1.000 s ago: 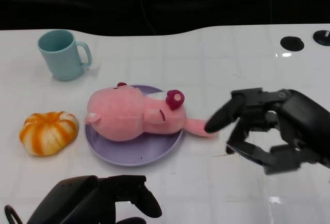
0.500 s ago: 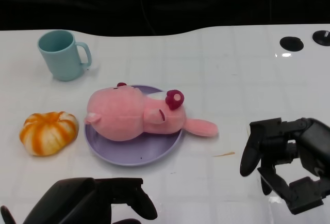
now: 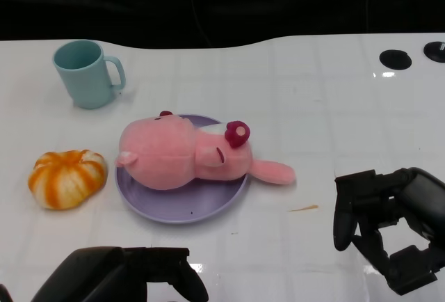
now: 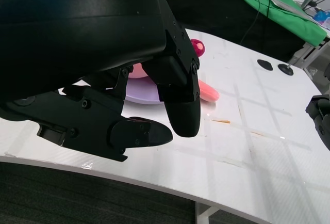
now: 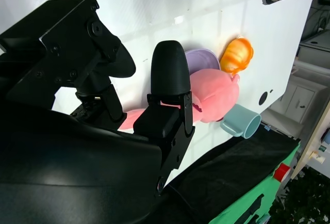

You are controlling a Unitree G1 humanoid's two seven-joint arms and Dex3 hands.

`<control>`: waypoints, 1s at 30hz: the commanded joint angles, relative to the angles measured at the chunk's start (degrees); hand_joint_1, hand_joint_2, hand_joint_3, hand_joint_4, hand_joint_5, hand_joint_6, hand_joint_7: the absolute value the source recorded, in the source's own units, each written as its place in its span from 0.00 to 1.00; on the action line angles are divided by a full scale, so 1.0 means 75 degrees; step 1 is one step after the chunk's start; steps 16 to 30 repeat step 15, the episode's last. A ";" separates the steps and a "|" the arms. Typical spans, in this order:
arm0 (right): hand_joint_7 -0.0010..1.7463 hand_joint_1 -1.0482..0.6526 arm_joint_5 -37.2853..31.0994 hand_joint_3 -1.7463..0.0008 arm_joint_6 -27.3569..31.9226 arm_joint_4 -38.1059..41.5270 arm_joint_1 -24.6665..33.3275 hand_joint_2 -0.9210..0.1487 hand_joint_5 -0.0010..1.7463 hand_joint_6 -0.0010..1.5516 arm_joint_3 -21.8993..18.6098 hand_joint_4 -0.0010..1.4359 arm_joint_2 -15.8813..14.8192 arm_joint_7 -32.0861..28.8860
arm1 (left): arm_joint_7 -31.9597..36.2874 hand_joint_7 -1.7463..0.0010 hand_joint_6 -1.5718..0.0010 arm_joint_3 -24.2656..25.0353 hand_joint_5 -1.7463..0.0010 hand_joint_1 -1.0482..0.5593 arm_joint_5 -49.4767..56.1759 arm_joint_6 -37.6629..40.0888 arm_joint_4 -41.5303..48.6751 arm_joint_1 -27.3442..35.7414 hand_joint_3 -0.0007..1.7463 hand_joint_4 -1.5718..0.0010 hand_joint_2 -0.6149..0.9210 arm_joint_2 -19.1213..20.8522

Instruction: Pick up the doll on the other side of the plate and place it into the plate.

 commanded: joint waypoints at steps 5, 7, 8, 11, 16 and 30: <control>0.83 0.68 -0.0028 0.23 0.0061 0.0008 -0.0003 0.51 1.00 0.52 0.0008 0.60 -0.0221 0.0007 | 0.0077 0.53 0.53 -0.0139 0.04 0.52 0.0061 -0.0307 -0.0113 0.0029 0.21 0.59 1.00 0.0002; 0.83 0.68 -0.0011 0.23 0.0079 -0.0006 -0.0015 0.51 1.00 0.52 0.0014 0.60 -0.0226 0.0006 | 0.0047 0.53 0.53 -0.0149 0.04 0.51 0.0089 -0.0244 -0.0156 0.0021 0.21 0.59 1.00 0.0000; 0.84 0.68 -0.0030 0.23 0.0041 -0.0004 -0.0020 0.51 1.00 0.52 0.0024 0.60 -0.0235 0.0003 | 0.0028 0.53 0.53 -0.0148 0.04 0.51 0.0098 -0.0212 -0.0178 0.0019 0.21 0.59 1.00 0.0002; 0.83 0.68 -0.0043 0.23 0.0003 0.0002 -0.0033 0.51 1.00 0.52 0.0041 0.60 -0.0249 0.0002 | 0.0030 0.53 0.53 -0.0125 0.05 0.52 0.0061 -0.0229 -0.0172 0.0012 0.21 0.59 1.00 -0.0003; 0.84 0.68 -0.0030 0.23 0.0022 0.0022 -0.0068 0.51 1.00 0.52 0.0063 0.59 -0.0286 0.0023 | 0.0033 0.53 0.53 -0.0107 0.04 0.52 0.0050 -0.0254 -0.0162 -0.0006 0.21 0.59 1.00 0.0006; 0.84 0.68 -0.0030 0.23 0.0022 0.0022 -0.0068 0.51 1.00 0.52 0.0063 0.59 -0.0286 0.0023 | 0.0033 0.53 0.53 -0.0107 0.04 0.52 0.0050 -0.0254 -0.0162 -0.0006 0.21 0.59 1.00 0.0006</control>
